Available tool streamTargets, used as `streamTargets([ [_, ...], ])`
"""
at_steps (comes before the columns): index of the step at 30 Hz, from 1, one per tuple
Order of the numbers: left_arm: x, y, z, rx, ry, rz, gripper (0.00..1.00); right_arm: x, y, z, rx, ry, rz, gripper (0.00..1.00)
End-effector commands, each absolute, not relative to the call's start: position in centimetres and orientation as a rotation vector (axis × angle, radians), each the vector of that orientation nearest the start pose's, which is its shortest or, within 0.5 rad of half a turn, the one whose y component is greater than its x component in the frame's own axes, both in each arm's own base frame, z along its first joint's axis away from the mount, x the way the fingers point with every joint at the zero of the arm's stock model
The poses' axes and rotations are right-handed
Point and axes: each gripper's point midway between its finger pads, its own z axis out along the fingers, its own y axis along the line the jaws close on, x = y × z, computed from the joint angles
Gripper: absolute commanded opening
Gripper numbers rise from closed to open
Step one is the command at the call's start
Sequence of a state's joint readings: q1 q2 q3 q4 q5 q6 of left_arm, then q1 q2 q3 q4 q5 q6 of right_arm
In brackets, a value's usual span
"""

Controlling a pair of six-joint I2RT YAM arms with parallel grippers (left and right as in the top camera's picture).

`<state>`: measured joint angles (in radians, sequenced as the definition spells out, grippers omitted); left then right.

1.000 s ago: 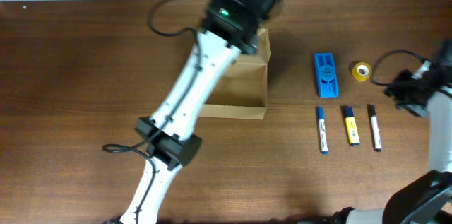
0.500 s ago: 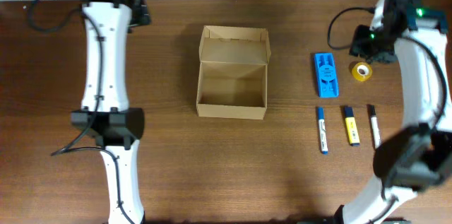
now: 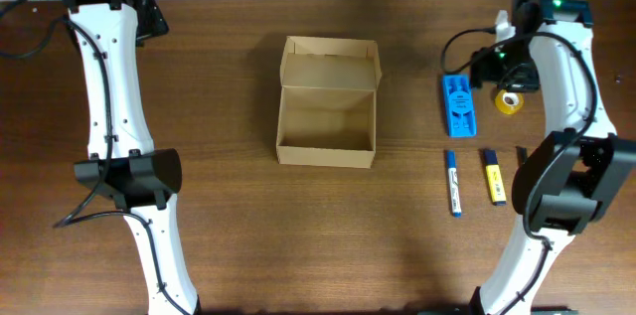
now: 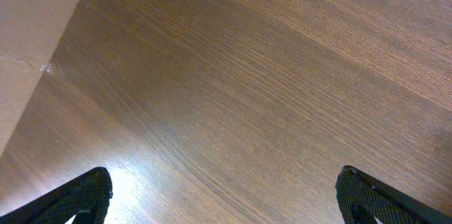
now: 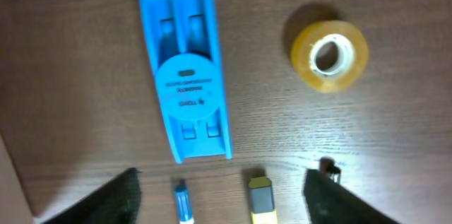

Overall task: Pack container
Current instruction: 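Grasp the blue whiteboard duster with the right gripper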

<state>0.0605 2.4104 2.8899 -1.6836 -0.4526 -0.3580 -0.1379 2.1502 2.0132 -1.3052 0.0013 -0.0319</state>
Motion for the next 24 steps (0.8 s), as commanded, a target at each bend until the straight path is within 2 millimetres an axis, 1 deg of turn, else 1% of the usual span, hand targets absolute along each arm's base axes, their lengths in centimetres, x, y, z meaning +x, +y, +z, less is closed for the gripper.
streamTargets([
  [1,47.6,10.4,26.6,-0.652,2.54,0.514,1.0,44.9,-4.6,10.7,0.06,3.03,-0.044,0.8],
  [5,47.6,10.4,26.6,-0.651,2.54,0.514,1.0,44.7,-3.8,8.4,0.013,3.092,-0.061,0.85],
  [8,47.6,10.4,26.7,-0.652,2.54,0.514,1.0,44.7,-3.6,6.6,0.002,3.131,-0.062,0.89],
  [11,47.6,10.4,26.6,-0.651,2.54,0.514,1.0,44.5,-3.5,5.2,0.001,3.163,-0.058,0.95],
  [14,47.6,10.4,26.6,-0.651,2.54,0.514,0.99,44.5,-3.5,4.1,0.0,3.183,-0.057,0.99],
  [19,47.6,10.4,26.6,-0.651,2.54,0.514,1.0,44.4,-3.6,2.9,0.002,3.206,-0.054,0.99],
  [21,47.6,10.4,26.7,-0.651,2.54,0.514,1.0,44.4,-3.5,2.5,0.0,3.21,-0.053,0.96],
  [24,47.6,10.4,26.6,-0.651,2.54,0.514,1.0,44.4,-3.5,1.7,0.0,3.22,-0.053,0.96],
])
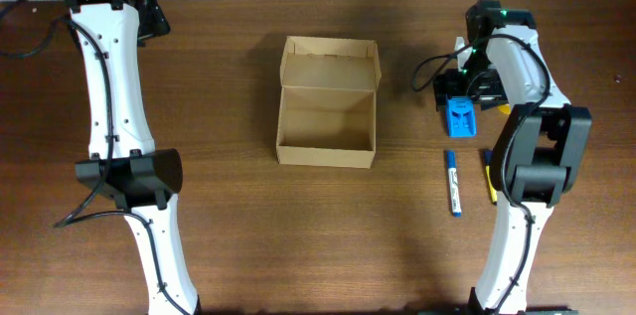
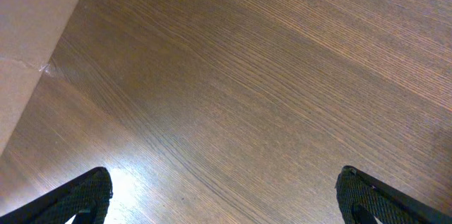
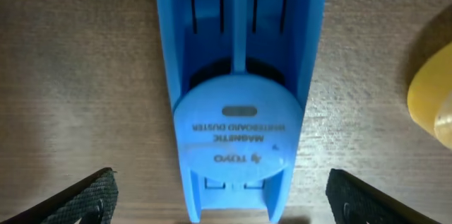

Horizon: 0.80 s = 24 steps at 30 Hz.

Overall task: Pack container
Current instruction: 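Grasp the blue whiteboard duster with the right gripper, then carry the blue duster into the box and release it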

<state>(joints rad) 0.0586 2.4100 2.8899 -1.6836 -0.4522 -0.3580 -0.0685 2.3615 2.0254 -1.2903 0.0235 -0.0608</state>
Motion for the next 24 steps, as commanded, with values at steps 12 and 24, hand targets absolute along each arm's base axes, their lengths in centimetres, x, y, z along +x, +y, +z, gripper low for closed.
streamTargets([
  [12,47.6,10.4,26.6,-0.651,2.54,0.514,1.0,44.2,-3.5,-0.2,0.0,3.254,-0.051,0.88],
  [24,47.6,10.4,26.6,-0.651,2.54,0.514,1.0,44.0,-3.5,-0.3,-0.001,3.264,-0.049,0.49],
])
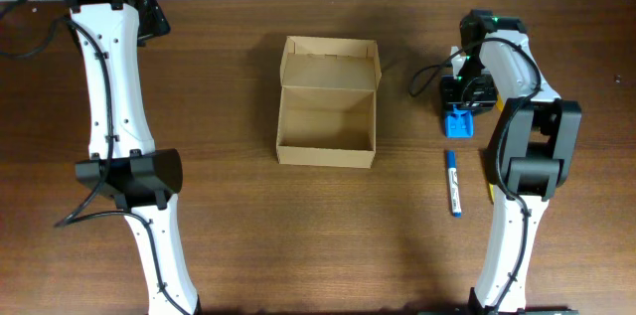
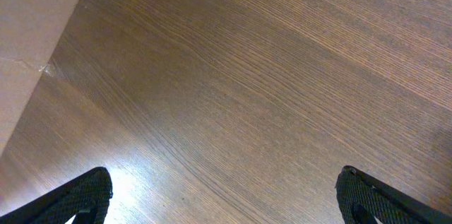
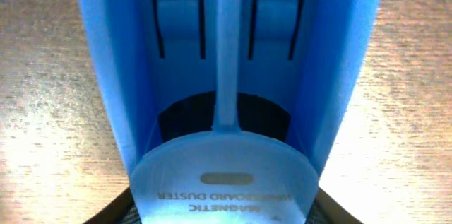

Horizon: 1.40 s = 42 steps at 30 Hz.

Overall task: Pack container
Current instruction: 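Carry the blue duster into the box and release it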

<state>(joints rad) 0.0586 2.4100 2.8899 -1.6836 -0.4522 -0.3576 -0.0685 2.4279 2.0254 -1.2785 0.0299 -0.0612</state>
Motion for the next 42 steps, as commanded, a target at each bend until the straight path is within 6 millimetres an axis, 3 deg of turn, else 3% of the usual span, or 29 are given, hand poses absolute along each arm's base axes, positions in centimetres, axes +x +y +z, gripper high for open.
streamTargets([
  [1,47.6,10.4,26.6,-0.651,2.54,0.514,1.0,43.9,-3.5,-0.3,-0.001,3.266,-0.046,0.48],
  [8,47.6,10.4,26.6,-0.651,2.54,0.514,1.0,44.2,-3.4,0.3,0.034,3.258,-0.031,0.47],
  [12,47.6,10.4,26.6,-0.651,2.54,0.514,1.0,45.0,-3.0,2.1,0.036,3.218,0.004,0.48],
  [20,47.6,10.4,26.6,-0.651,2.54,0.514,1.0,46.9,-3.1,9.2,0.062,3.075,-0.005,0.46],
  [26,47.6,10.4,26.6,-0.651,2.54,0.514,1.0,47.0,-1.4,15.5,0.005,2.963,-0.008,0.46],
  [31,47.6,10.4,26.6,-0.651,2.54,0.514,1.0,45.5,2.7,20.3,-0.133,2.882,0.003,0.46],
  [35,47.6,10.4,26.6,-0.651,2.54,0.514,1.0,43.8,8.1,23.4,-0.398,2.793,0.005,0.47],
  [38,47.6,10.4,26.7,-0.651,2.54,0.514,1.0,42.5,12.5,24.4,-0.676,2.713,0.005,0.54],
  [42,47.6,10.4,26.6,-0.651,2.54,0.514,1.0,41.0,17.1,24.1,-0.977,2.628,0.004,0.54],
])
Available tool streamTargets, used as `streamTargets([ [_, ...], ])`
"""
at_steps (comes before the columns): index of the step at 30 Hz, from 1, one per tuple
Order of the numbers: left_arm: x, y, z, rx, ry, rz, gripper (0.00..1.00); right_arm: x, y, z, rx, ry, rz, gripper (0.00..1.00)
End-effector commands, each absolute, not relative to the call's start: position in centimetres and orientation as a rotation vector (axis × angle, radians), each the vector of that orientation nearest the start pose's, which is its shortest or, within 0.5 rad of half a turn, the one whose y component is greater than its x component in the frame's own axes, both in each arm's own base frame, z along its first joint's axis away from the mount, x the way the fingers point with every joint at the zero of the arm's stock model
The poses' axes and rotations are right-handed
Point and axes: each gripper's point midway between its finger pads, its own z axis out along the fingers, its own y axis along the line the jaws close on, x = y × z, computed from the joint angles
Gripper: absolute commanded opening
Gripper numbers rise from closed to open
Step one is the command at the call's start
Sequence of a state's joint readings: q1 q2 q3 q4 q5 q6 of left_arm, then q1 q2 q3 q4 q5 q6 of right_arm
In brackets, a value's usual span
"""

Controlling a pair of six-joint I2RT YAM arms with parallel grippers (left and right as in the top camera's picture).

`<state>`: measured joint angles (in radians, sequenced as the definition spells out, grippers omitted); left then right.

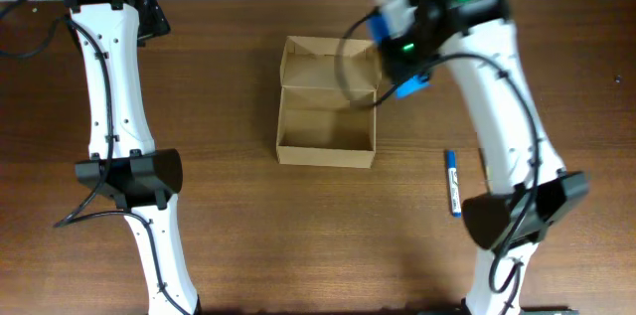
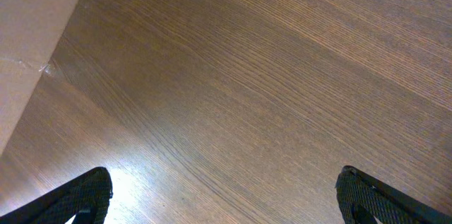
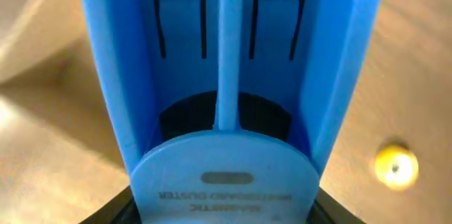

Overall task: Pack container
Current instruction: 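Carry the blue duster into the box and release it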

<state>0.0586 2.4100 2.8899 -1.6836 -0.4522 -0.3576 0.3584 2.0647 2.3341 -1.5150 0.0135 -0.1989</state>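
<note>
The blue magnetic duster (image 3: 226, 61) fills the right wrist view, and my right gripper (image 3: 226, 208) is shut on it, dark fingers (image 3: 113, 211) showing at its sides. In the overhead view the right gripper (image 1: 404, 52) holds the duster (image 1: 413, 83) in the air over the right edge of the open cardboard box (image 1: 327, 157). The box's flap (image 3: 28, 19) shows under the duster. A blue marker (image 1: 452, 182) lies right of the box. My left gripper (image 2: 222, 203) hangs open over bare wood.
A blurred yellow tape roll (image 3: 394, 166) lies on the table beyond the duster. The left arm (image 1: 109, 77) stretches along the table's left side, far from the box. The right arm (image 1: 507, 126) crosses the area where the markers lie.
My right gripper, which was down on the duster to the right of the box, now holds it raised at the box's right edge. The left arm has not moved.
My right gripper was open above the duster, tape and markers at the right. Then it was lower, straddling the duster, then tight around it on the table. Now the duster is off the table, beside the box opening.
</note>
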Motion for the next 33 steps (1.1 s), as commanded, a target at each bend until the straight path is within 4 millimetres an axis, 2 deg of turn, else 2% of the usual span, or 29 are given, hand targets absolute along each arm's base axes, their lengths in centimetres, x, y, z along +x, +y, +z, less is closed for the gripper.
streamTargets([
  [1,47.6,10.4,26.6,-0.651,2.54,0.514,1.0,40.5,18.3,24.1,-1.06,2.596,0.002,0.54],
  [5,47.6,10.4,26.7,-0.651,2.54,0.514,1.0,39.5,21.1,23.8,-1.253,2.503,-0.005,0.55],
  [8,47.6,10.4,26.6,-0.651,2.54,0.514,1.0,39.7,22.0,23.8,-1.312,2.455,-0.013,0.68],
  [10,47.6,10.4,26.7,-0.651,2.54,0.514,1.0,40.0,22.1,23.6,-1.313,2.446,-0.014,0.76],
  [12,47.6,10.4,26.6,-0.651,2.54,0.514,1.0,40.2,22.2,23.4,-1.322,2.443,-0.016,0.79],
  [23,47.6,10.4,26.6,-0.651,2.54,0.514,1.0,40.5,22.2,19.9,-1.396,2.509,-0.034,0.82],
  [25,47.6,10.4,26.6,-0.651,2.54,0.514,1.0,41.1,20.4,19.1,-1.341,2.565,-0.111,0.82],
  [27,47.6,10.4,26.7,-0.652,2.54,0.514,1.0,41.7,19.2,18.8,-1.24,2.619,-0.107,0.82],
  [33,47.6,10.4,26.6,-0.651,2.54,0.514,1.0,44.1,13.4,19.7,-0.94,2.71,-0.116,0.85],
])
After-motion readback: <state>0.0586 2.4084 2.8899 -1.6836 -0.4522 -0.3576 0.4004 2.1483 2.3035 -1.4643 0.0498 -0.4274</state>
